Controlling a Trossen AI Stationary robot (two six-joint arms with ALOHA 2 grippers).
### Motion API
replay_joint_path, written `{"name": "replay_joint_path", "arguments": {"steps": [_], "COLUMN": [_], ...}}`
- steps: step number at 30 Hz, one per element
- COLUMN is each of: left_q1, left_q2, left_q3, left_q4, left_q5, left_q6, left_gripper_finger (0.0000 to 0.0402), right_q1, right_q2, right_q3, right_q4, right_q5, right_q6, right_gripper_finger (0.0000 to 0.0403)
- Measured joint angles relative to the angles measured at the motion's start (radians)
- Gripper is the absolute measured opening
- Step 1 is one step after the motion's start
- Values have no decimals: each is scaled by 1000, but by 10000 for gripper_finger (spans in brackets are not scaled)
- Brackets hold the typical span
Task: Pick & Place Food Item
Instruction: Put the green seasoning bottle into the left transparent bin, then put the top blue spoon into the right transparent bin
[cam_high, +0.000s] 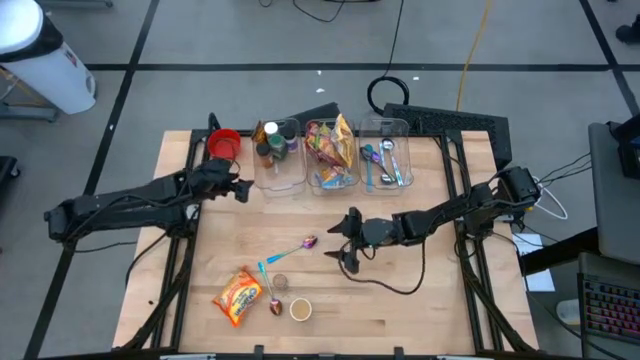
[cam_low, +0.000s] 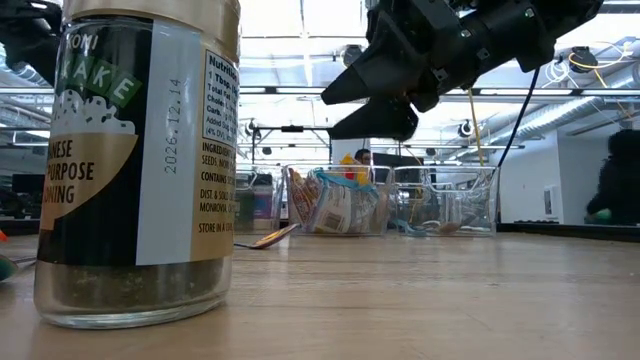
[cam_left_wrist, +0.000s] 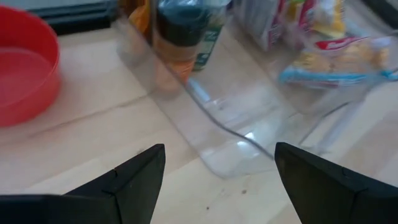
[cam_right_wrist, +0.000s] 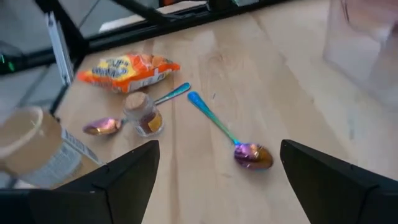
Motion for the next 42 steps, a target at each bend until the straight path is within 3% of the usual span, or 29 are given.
{"name": "replay_joint_path", "arguments": {"steps": [3,8,19,27,36,42], "left_q1": [-15,-33,-55,-58,-58,-58], "left_q2": [-50,-118,-129,-129,-129,-129], "left_q3": [0,1,1,1,1,1], "left_q4": [-1,-1,7,14,18,18], "left_q5": [0,0,-5,-20,-37,-37], "left_q6": [21,52,57,63,63,63], "left_gripper_finger": [310,310,310,310,310,310], "right_q1": [0,-8,-69,-80,-80,-84], "right_q2": [22,100,288,369,385,384], "right_q3": [0,13,68,74,96,97], "right_q4": [-1,35,29,208,201,162], "right_q5": [-2,3,1,-3,-25,-22], "right_q6": [126,199,514,536,508,497], "right_gripper_finger": [325,325,311,265,225,174]}}
